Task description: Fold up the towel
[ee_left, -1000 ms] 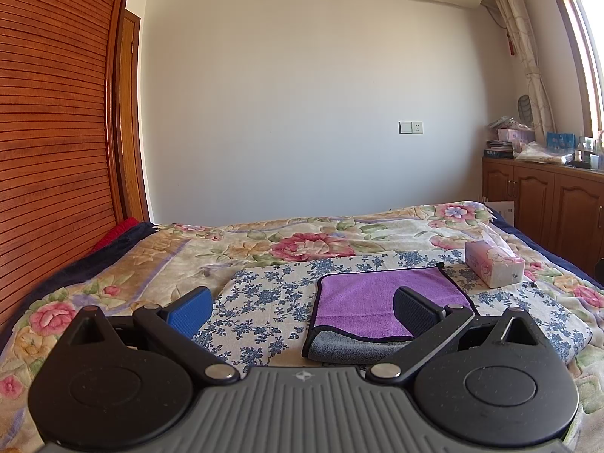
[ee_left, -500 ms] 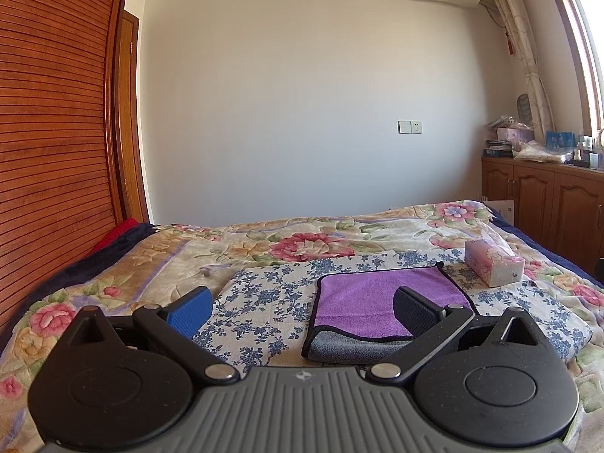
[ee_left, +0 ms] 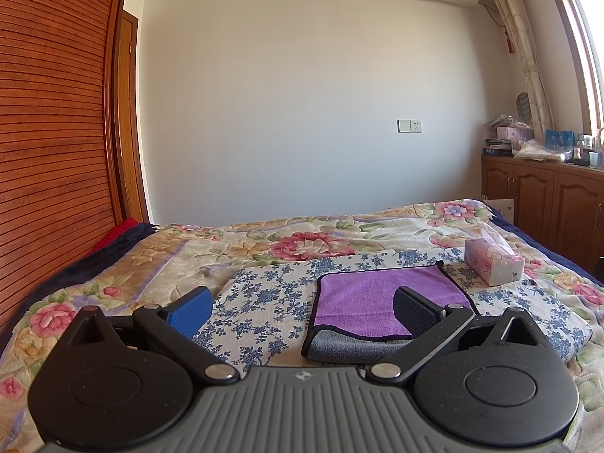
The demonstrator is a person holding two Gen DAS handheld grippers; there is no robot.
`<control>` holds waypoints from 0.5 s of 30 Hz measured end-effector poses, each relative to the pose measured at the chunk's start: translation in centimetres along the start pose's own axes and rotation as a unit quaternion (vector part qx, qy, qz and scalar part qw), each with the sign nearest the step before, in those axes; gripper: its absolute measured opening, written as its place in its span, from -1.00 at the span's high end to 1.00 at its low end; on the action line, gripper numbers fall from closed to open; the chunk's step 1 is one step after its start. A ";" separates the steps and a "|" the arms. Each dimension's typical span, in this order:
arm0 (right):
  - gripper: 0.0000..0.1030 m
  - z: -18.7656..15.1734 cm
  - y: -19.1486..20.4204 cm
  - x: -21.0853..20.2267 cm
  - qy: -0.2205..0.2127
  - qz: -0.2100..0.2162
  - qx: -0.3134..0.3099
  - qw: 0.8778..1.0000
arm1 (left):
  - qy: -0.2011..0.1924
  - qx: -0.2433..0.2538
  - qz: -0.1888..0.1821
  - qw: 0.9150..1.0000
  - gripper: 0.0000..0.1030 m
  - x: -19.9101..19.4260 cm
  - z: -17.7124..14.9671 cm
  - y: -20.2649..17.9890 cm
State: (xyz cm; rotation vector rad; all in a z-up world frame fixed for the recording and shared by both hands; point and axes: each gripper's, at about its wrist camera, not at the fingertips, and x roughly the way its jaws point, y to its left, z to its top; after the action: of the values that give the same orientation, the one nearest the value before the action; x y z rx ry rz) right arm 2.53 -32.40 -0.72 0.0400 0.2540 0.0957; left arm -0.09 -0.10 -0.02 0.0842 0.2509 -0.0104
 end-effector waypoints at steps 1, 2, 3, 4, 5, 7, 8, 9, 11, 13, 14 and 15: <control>-1.00 0.0 0.0 0.0 0.000 0.000 0.000 1.000 | 0.000 0.000 0.000 1.000 -1.00 0.0 0.0 0.0; -1.00 0.0 0.0 0.0 0.000 0.000 0.000 1.000 | 0.000 0.000 0.000 1.000 -1.00 0.0 0.0 0.0; -1.00 0.0 0.0 0.0 0.000 0.000 0.000 1.000 | 0.000 0.000 0.000 1.000 -1.00 0.0 0.0 0.0; -1.00 0.0 0.0 0.0 0.000 0.000 0.000 1.000 | 0.000 0.000 0.000 1.000 -1.00 0.0 0.0 0.0; -1.00 0.0 0.0 0.0 0.000 0.000 0.000 1.000 | 0.000 0.000 0.000 1.000 -1.00 0.0 0.0 0.0; -1.00 0.2 -0.2 -0.2 0.000 0.000 0.000 1.000 | 0.000 0.001 0.000 1.000 -1.00 -0.1 0.3 0.0; -1.00 0.3 -0.3 -0.3 0.000 0.000 0.000 1.000 | 0.000 0.001 0.000 1.000 -1.00 -0.2 0.3 0.0; -1.00 0.4 -0.4 -0.4 0.001 0.000 0.000 1.000 | 0.001 0.001 0.000 1.000 -1.00 -0.1 0.3 0.0; -1.00 -0.1 -0.3 0.1 0.003 -0.001 0.001 1.000 | 0.003 -0.001 -0.002 1.000 -1.00 0.0 0.0 0.1; -1.00 -0.3 -0.1 0.4 0.006 -0.002 0.001 1.000 | 0.004 -0.001 -0.002 1.000 -1.00 0.2 0.2 0.3; -1.00 -0.3 0.0 0.6 0.007 -0.003 0.001 1.000 | 0.004 -0.001 -0.002 1.000 -1.00 0.2 0.2 0.3; -1.00 -0.2 0.0 0.6 0.009 -0.003 0.001 1.000 | 0.005 0.001 -0.003 1.000 -1.00 0.3 0.2 0.3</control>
State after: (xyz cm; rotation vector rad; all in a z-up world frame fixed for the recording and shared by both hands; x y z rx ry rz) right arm 3.05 -32.32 -1.07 0.0415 0.2719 0.0903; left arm 0.22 0.14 0.13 0.0847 0.2606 -0.0155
